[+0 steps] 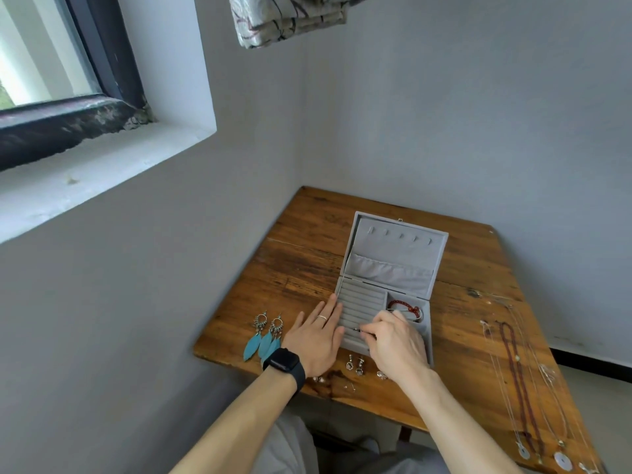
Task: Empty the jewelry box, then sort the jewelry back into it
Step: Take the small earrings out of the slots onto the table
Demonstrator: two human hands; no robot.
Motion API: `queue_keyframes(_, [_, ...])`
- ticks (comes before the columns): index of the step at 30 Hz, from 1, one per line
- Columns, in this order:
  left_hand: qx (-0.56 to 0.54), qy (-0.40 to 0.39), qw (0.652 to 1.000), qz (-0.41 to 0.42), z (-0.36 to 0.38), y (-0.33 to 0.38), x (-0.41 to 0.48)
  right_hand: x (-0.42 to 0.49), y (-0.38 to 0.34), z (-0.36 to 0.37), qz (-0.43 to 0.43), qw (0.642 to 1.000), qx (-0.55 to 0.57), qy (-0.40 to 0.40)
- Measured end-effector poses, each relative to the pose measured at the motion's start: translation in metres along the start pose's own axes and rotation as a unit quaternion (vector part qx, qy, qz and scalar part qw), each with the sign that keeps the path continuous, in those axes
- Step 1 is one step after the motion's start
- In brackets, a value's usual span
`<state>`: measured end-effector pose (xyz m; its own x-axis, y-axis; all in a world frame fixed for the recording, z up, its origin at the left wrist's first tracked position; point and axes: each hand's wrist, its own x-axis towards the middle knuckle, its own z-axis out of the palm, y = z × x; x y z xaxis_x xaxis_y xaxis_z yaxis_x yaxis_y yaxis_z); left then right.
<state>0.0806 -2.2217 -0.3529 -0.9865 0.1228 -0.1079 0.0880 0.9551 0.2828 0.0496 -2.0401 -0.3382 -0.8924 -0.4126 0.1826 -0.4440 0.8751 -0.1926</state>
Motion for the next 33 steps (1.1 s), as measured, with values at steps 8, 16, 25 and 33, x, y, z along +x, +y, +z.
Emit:
queue_keyframes(8, [-0.001,-0.003,1.0,-0.009,0.003,-0.001,0.001,0.006,-0.002,-0.002,-0.004,1.0,0.016,-0.018])
queue_keyframes(16, [0.037,-0.011,0.999,-0.01,-0.005,-0.001,0.002,-0.007,-0.004,-0.011,0.076,0.985,0.152,0.023])
queue_keyframes(25, [0.057,0.027,0.997,0.04,-0.023,0.008,0.008,-0.124,0.007,0.003,0.161,0.935,0.313,0.049])
queue_keyframes(33, [0.193,0.036,0.978,0.067,-0.04,0.035,0.021,-0.128,0.011,0.014,0.18,0.932,0.311,0.054])
